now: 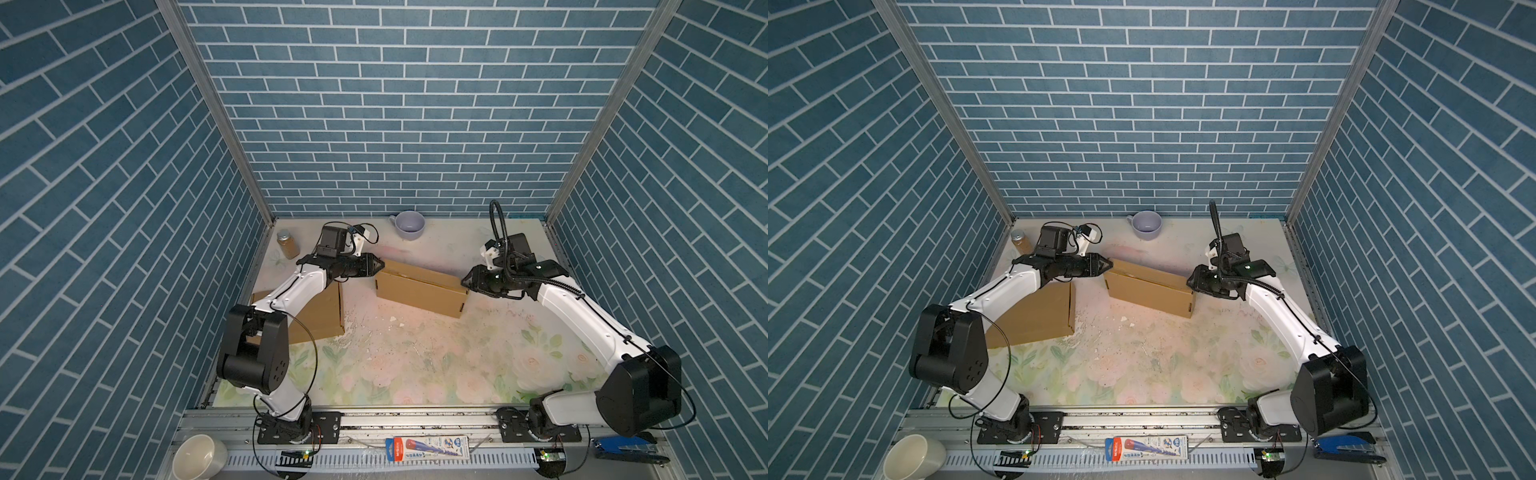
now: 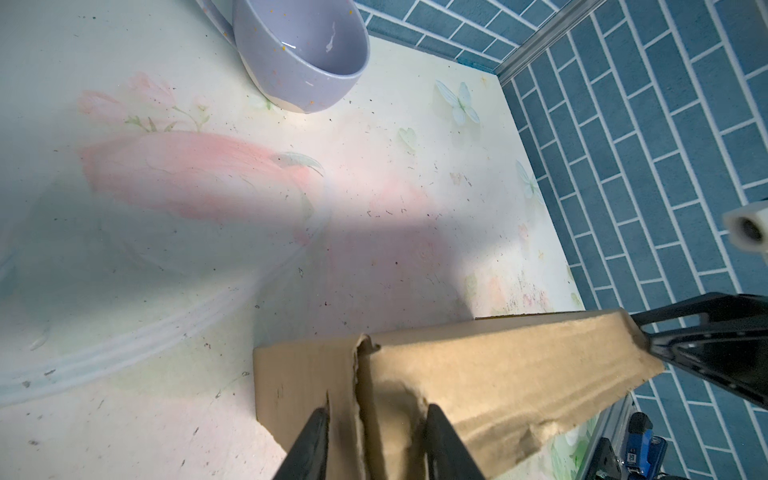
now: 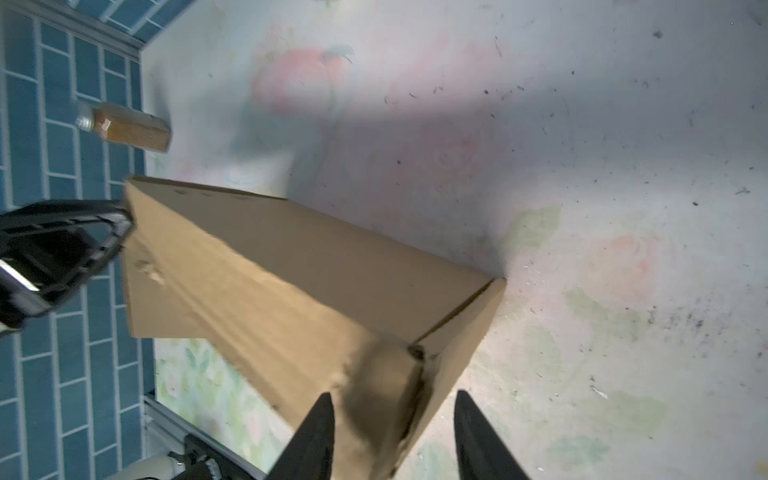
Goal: Fold the paper box
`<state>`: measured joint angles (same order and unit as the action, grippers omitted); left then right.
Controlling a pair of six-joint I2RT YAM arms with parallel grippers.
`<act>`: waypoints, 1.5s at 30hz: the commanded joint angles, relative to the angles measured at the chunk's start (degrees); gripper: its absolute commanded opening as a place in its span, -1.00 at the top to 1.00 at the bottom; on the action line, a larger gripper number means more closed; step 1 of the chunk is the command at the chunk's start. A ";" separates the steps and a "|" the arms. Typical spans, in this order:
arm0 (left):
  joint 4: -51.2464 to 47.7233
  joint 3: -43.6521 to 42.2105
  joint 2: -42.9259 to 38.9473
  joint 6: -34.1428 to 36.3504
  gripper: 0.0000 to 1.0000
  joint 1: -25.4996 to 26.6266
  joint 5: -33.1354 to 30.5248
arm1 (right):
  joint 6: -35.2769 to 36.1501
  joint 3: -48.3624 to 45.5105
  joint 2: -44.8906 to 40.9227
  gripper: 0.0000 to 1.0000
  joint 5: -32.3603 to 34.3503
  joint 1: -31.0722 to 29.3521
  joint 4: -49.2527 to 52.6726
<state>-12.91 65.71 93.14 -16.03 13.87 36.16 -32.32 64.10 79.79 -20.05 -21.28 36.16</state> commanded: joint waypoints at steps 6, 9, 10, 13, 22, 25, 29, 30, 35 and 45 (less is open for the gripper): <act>-4.23 -4.94 1.53 -0.03 0.33 -0.25 -3.92 | -0.54 -2.09 0.38 0.23 -0.59 0.97 0.02; -3.89 -5.11 1.00 -0.47 0.34 -0.25 -3.57 | -1.66 -1.21 -1.46 0.07 -5.27 0.98 -0.97; -3.72 -5.28 0.74 -0.70 0.33 -0.25 -3.49 | -2.19 -1.60 -1.89 0.06 -6.29 1.02 -1.57; -2.85 -6.26 0.38 -1.23 0.35 -0.25 -3.42 | -1.22 -4.13 -1.09 0.11 -4.53 1.05 -0.96; 4.53 -8.10 -1.28 -8.12 0.32 0.19 -0.07 | -1.55 -1.07 2.07 0.10 -12.75 2.34 -7.44; 8.93 -7.38 -0.27 -10.63 0.32 1.18 0.45 | -1.24 2.49 4.45 0.14 -15.77 3.30 -9.05; 13.60 -9.69 -2.76 -10.94 0.29 4.06 -1.40 | 2.98 7.18 5.90 0.16 -15.97 3.52 -6.70; 15.37 -12.01 -4.77 -11.51 0.28 4.29 -2.15 | 4.26 7.53 5.54 0.17 -15.81 3.52 -5.84; 11.30 -21.30 -14.87 -10.57 0.06 4.61 -6.70 | 10.36 2.87 1.47 0.16 -13.24 3.35 1.02; -0.42 -27.82 -30.60 -10.91 -0.35 4.94 -10.50 | 5.86 -7.26 -7.11 -0.53 -12.08 3.60 2.68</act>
<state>-9.58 38.00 63.66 -27.46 18.76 27.44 -24.47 59.29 72.97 -32.82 -17.63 38.54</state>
